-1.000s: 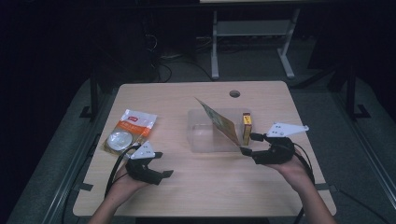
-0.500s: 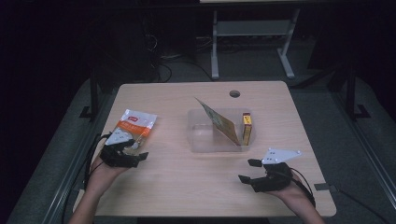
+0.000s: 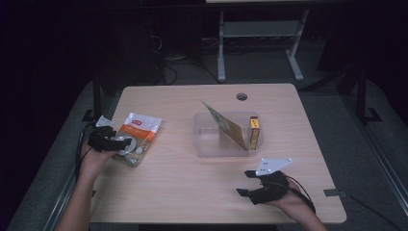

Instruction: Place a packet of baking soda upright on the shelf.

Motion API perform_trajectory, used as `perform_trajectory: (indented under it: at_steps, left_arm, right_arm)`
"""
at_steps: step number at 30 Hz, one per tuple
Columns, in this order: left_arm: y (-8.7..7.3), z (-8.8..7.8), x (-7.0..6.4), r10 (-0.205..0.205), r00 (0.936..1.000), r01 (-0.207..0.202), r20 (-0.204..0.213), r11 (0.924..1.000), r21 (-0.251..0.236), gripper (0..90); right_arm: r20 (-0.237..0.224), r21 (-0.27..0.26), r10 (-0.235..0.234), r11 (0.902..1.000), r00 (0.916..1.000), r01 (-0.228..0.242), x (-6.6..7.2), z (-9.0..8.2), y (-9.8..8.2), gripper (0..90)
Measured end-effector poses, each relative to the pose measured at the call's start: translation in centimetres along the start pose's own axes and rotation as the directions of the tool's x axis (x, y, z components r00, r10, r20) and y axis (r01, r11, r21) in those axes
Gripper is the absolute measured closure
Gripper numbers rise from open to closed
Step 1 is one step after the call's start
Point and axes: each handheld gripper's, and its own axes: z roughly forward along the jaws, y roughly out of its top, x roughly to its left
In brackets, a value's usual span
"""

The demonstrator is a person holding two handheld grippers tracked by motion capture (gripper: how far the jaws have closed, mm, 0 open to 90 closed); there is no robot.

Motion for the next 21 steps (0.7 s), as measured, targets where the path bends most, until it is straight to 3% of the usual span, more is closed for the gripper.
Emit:
perform_trajectory:
  at_steps: [4,7,11,12,15,19,21]
  left_arm:
    - [0.1,2.3,1.9,-0.043,0.9991,0.043,-0.001,0.9981,0.044,23.8]
    - [-0.3,3.3,2.5,-0.093,0.9946,0.09,0.047,0.9942,0.059,27.1]
    - [-0.5,3.3,2.5,-0.08,0.9939,0.075,0.076,0.9948,0.069,38.8]
    - [-0.5,3.3,2.4,-0.084,0.9919,0.078,0.096,0.9948,0.066,42.4]
    - [-0.4,3.3,2.1,-0.07,0.9937,0.064,0.087,0.9951,0.076,55.7]
    - [-0.4,3.3,1.6,-0.037,0.9956,0.03,0.086,0.996,0.084,83.1]
    - [-0.5,3.1,1.5,-0.041,0.994,0.033,0.101,0.9961,0.081,87.2]
  right_arm:
    - [-0.012,0.005,-0.005,1.0,0.9999,0.005,0.0,0.3,0.1,30.6]
    - [-0.017,0.013,-0.008,0.9999,0.9998,0.008,0.1,0.6,0.1,30.6]
    - [-0.026,0.017,-0.018,0.9997,0.9995,0.018,0.2,0.7,0.1,30.7]
    - [-0.027,0.02,-0.019,0.9996,0.9995,0.019,0.2,0.8,0.1,30.6]
    - [-0.026,0.021,-0.013,0.9997,0.9996,0.013,0.3,0.8,0.2,30.8]
    - [-0.028,0.015,-0.016,0.9997,0.9995,0.016,0.4,0.9,0.4,31.3]
    - [-0.027,0.014,-0.011,0.9998,0.9996,0.011,0.5,1.1,0.5,32.2]
